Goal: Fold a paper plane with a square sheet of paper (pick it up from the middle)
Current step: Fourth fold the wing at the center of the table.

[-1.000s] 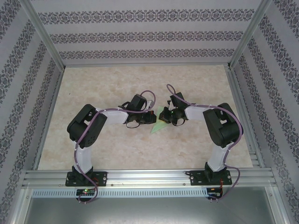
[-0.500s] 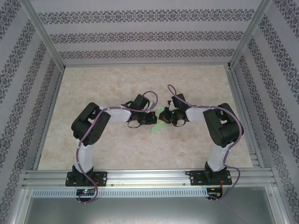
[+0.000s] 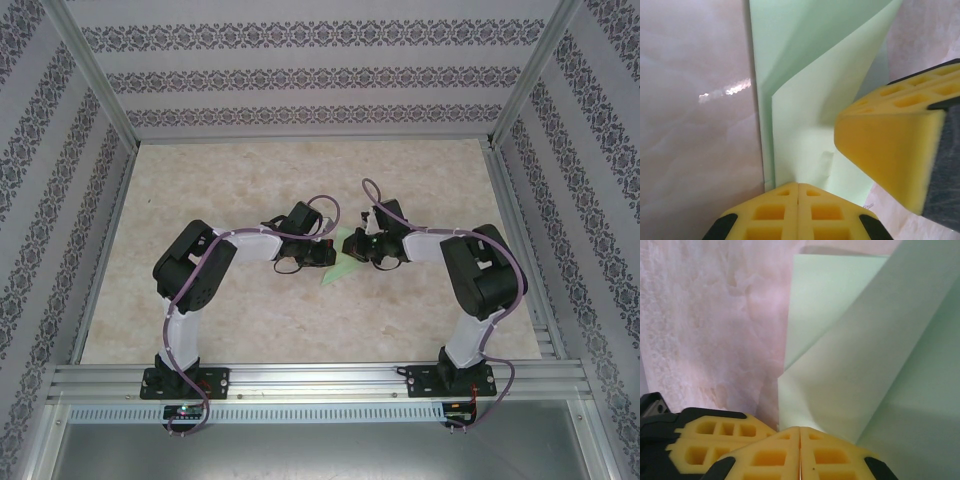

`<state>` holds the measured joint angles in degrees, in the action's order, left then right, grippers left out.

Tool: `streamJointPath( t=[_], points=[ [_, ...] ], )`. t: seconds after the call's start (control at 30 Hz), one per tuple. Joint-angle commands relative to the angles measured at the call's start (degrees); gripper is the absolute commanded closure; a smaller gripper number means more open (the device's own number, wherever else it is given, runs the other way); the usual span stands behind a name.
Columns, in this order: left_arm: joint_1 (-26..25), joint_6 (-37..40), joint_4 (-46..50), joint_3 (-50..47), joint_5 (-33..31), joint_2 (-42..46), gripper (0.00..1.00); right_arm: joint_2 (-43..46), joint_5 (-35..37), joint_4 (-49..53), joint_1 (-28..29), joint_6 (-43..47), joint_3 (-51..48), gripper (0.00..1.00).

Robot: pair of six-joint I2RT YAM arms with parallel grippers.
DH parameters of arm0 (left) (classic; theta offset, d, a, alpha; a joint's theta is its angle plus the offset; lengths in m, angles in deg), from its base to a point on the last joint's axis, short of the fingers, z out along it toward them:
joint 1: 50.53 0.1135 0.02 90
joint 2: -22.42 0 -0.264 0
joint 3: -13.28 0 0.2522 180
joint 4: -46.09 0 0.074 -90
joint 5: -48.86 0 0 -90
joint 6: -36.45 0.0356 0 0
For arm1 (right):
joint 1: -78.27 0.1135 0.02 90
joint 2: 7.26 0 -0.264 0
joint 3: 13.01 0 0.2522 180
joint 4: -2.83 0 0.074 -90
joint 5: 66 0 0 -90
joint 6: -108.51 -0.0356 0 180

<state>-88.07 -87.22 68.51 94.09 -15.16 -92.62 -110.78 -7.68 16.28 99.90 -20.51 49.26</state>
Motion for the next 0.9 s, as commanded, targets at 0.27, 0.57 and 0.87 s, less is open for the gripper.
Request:
streamJointPath(
  t=[0.27,0.57,0.87],
  points=[
    [-0.4,1.8,10.2,-1.9,-5.1,-2.3,1.00,-4.1,3.2,5.8,-4.2,3.8,4.8,0.92],
    [-0.4,2.0,9.7,-2.4,-4.5,-2.5,1.00,-2.5,3.6,5.9,-9.9,4.0,8.2,0.92],
    [-0.3,1.9,9.4,-2.0,-4.5,-2.8,1.00,2.5,1.5,2.2,-4.2,3.6,4.9,0.91]
  ],
)
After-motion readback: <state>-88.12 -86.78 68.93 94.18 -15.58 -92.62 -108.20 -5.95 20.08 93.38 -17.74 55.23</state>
